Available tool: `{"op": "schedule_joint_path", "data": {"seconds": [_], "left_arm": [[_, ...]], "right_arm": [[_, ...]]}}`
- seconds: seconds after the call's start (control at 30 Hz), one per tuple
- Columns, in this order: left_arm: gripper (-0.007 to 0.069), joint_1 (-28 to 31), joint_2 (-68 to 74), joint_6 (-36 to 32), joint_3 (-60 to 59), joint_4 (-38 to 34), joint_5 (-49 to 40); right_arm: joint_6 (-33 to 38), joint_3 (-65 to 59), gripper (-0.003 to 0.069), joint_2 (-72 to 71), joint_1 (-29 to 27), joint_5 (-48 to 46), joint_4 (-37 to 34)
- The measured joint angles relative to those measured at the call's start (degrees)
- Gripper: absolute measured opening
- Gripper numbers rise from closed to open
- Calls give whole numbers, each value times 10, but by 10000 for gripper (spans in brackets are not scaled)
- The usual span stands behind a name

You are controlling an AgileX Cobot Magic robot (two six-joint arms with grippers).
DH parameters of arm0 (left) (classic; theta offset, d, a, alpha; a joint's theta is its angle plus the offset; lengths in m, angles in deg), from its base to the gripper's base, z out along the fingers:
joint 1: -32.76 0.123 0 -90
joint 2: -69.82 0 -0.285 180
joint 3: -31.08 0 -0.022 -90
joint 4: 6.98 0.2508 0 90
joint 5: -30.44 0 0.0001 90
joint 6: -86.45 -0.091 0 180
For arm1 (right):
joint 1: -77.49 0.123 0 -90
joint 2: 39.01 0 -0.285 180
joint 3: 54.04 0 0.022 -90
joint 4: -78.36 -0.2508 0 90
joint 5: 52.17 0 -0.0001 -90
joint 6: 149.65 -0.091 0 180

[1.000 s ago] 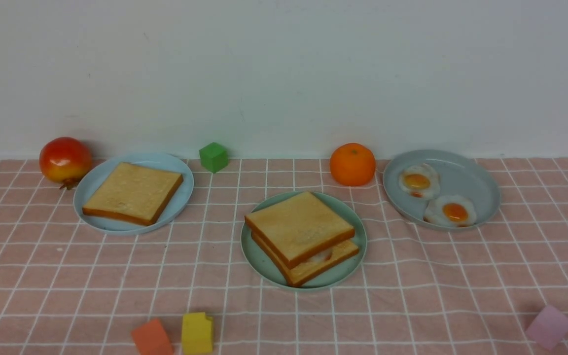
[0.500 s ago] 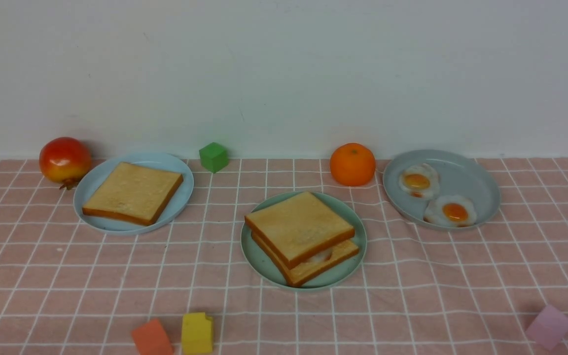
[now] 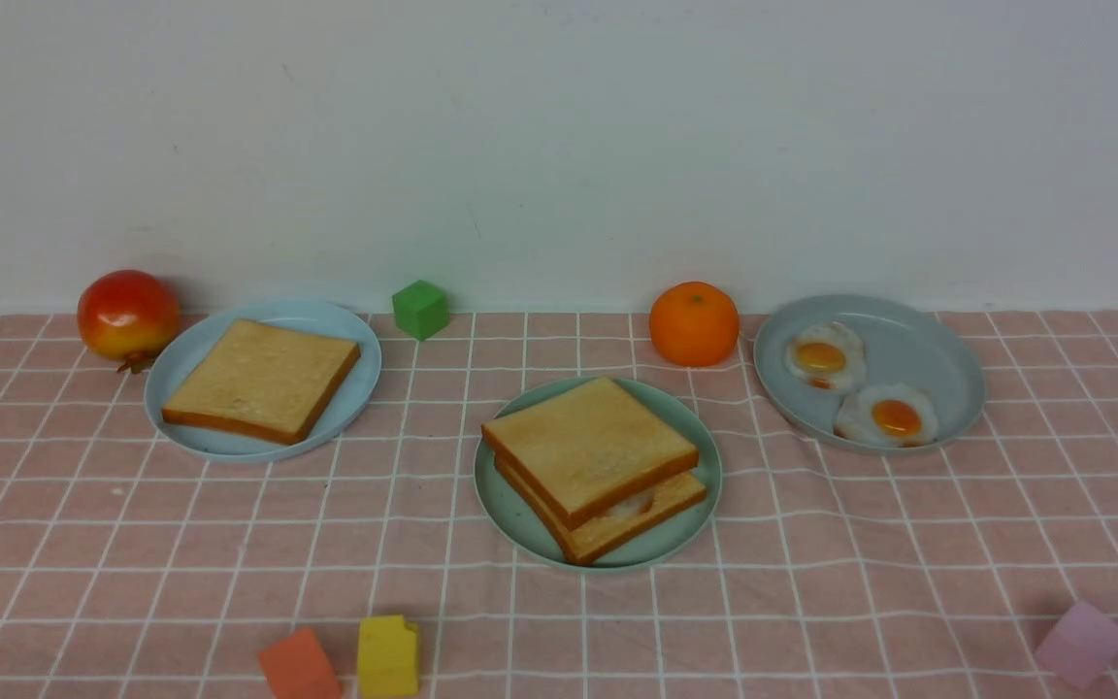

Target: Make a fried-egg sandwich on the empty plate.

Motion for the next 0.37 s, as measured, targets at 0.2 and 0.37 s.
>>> {"op": "schedule_joint_path", "data": {"seconds": [0.2, 0.37], "left_arm": [[2, 0, 0, 0, 0, 0, 0], [6, 0, 0, 0, 0, 0, 0]], "right_arm": [[0, 0, 38, 0, 0, 0, 0], [0, 0, 38, 0, 0, 0, 0]]}}
